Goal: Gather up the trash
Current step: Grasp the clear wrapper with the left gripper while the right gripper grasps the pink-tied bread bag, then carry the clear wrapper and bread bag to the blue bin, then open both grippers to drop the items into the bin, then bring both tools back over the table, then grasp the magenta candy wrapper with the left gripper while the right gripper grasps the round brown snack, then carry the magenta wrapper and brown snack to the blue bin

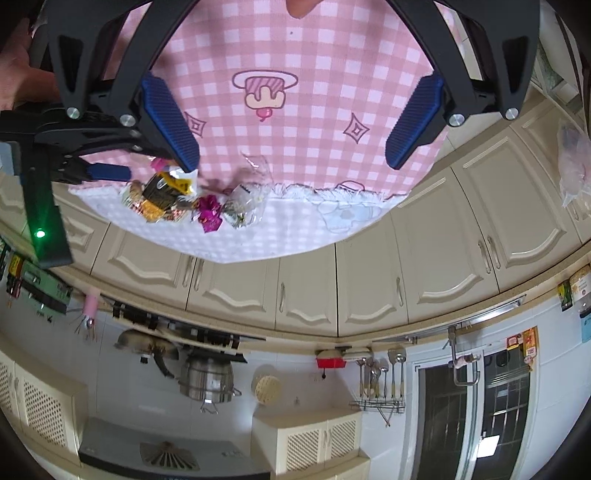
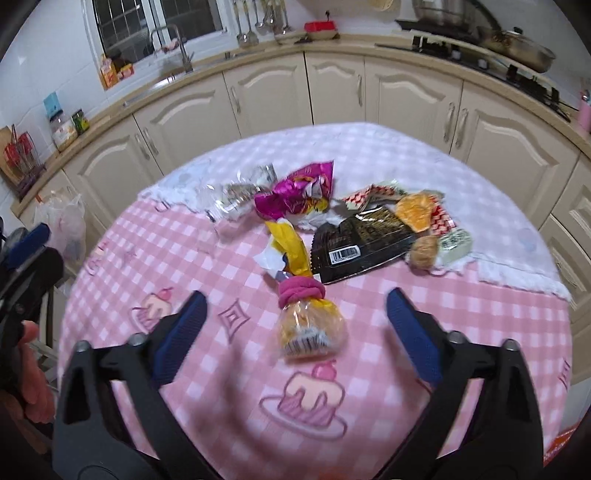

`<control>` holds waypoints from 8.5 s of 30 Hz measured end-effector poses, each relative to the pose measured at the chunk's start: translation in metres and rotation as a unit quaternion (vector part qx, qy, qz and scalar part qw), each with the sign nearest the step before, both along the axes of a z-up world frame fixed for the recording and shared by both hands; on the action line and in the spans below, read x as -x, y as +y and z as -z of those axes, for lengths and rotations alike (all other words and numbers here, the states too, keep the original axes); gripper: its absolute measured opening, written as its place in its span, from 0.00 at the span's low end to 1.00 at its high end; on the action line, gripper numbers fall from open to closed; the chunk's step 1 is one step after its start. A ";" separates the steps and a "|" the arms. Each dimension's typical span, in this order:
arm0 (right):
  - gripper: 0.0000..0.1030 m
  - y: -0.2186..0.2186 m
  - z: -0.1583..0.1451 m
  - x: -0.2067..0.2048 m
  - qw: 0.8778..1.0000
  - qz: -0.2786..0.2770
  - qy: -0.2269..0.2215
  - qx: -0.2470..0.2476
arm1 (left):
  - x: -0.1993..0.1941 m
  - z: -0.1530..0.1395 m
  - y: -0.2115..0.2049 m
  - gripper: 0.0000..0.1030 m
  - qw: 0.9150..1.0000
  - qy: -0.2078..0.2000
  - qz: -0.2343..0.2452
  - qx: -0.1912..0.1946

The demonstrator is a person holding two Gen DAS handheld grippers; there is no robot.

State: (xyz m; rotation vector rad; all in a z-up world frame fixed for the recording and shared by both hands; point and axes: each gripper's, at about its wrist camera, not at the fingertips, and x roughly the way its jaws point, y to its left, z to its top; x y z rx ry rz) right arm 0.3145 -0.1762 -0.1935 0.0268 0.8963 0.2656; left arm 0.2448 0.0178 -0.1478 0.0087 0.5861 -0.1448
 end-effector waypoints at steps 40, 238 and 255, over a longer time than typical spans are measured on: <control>0.35 -0.068 0.004 0.009 0.987 0.053 -0.029 -0.151 | -0.118 0.048 -0.041 0.37 0.995 0.085 0.057 0.020; 0.20 -0.096 -0.049 0.042 0.987 0.085 -0.069 -0.114 | -0.061 -0.004 -0.071 0.38 0.990 0.035 0.127 0.048; 0.20 -0.142 -0.114 0.171 0.977 0.065 -0.145 -0.141 | 0.080 -0.060 -0.097 0.38 0.987 -0.039 0.147 0.049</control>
